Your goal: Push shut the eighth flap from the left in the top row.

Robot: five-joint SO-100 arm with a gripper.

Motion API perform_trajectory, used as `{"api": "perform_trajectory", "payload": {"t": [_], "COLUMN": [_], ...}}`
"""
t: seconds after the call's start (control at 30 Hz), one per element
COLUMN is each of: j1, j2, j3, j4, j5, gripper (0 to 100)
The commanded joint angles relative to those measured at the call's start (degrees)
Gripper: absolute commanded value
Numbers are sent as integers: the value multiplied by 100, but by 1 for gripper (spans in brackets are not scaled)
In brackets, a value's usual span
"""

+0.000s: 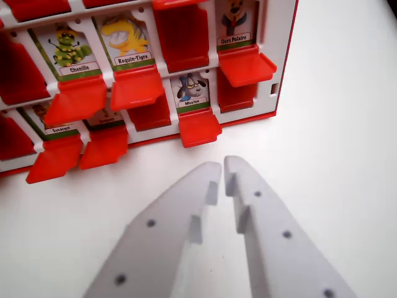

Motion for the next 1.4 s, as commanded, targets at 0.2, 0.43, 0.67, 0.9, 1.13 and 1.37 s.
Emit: {"api": "perform_trajectory", "payload": {"t": [0.2, 0.43, 0.67, 0.9, 1.13, 1.37], "j1": [193, 281, 343, 466, 554, 554], "j2": [-536, -958, -1336, -1600, -1881, -2109], "j3": [-1063, -1503, -1916, -2136, -2355, -2531], "j4": [-229, -229, -229, -229, -352, -457], "j5": [-35, -35, -18, -18, -44, -70], "gripper": [0, 0, 0, 0, 0, 0]}}
